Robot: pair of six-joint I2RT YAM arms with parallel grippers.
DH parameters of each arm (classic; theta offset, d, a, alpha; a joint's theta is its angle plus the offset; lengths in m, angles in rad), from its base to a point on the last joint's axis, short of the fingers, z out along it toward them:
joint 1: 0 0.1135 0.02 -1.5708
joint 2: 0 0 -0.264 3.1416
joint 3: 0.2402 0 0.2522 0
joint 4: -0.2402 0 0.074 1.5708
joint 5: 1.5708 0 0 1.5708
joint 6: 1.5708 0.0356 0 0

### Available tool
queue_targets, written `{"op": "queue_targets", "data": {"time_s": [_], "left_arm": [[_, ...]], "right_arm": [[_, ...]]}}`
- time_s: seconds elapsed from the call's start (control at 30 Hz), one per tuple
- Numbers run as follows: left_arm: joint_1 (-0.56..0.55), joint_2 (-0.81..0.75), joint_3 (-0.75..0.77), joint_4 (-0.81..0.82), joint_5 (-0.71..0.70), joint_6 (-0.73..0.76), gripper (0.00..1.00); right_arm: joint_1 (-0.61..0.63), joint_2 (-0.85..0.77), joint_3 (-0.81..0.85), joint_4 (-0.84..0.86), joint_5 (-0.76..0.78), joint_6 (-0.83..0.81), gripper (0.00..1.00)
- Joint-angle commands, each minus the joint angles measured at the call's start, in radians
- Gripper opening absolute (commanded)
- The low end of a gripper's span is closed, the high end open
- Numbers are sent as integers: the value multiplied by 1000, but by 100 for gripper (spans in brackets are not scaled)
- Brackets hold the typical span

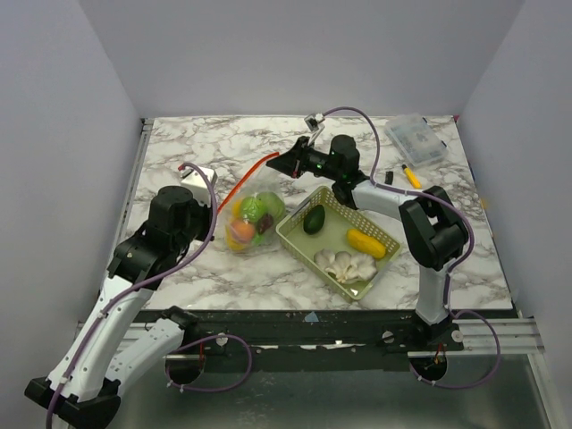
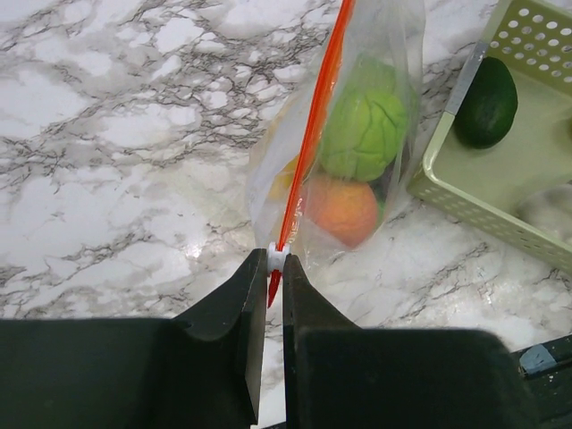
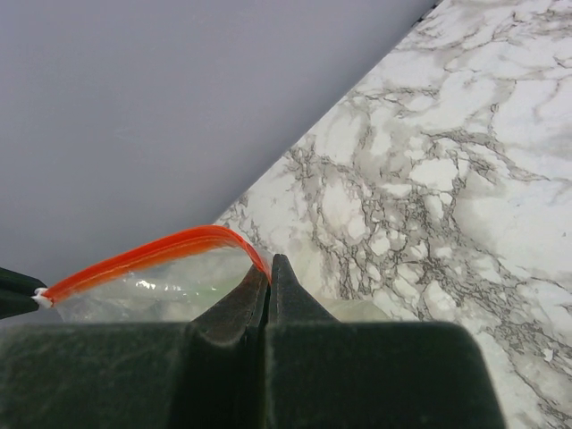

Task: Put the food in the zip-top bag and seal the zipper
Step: Zip the zipper food storage bag at the center of the board, then place the zipper food storage bag at the center of the board.

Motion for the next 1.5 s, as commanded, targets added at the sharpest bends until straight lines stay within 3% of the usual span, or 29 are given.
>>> {"op": "queue_targets", "data": {"time_s": [0.0,0.3,0.33,0.43,0.53,0.7,0.97,1.03,1.2,1.27,1.47], "left_arm": [[5,-44,-21,-77,-83,-13,0],[5,-63,-20,-61,-142,-28,3],[5,-59,-14,-60,-158,-33,9],[5,-51,26,-60,-215,-53,47],[5,-52,68,-51,-245,-64,65],[5,-90,110,-31,-234,-53,73],[5,-155,98,-20,-176,-26,77],[5,-175,94,-17,-168,-26,78],[5,-221,92,-1,-159,-22,84],[5,-232,96,9,-164,-19,87],[5,-250,110,52,-176,-22,92]], "right_arm": [[-15,31,38,-33,76,-31,0],[-13,54,73,-55,80,-15,0],[-13,55,73,-57,95,-9,0],[-12,66,89,-98,172,16,0],[-13,98,143,-171,270,65,0],[-14,157,261,-354,494,153,0],[-15,297,467,-519,712,166,0],[-20,326,514,-560,731,134,7],[-23,325,567,-652,756,-2,49],[-23,311,602,-723,782,-75,61],[-23,150,554,-865,795,-244,71]]}}
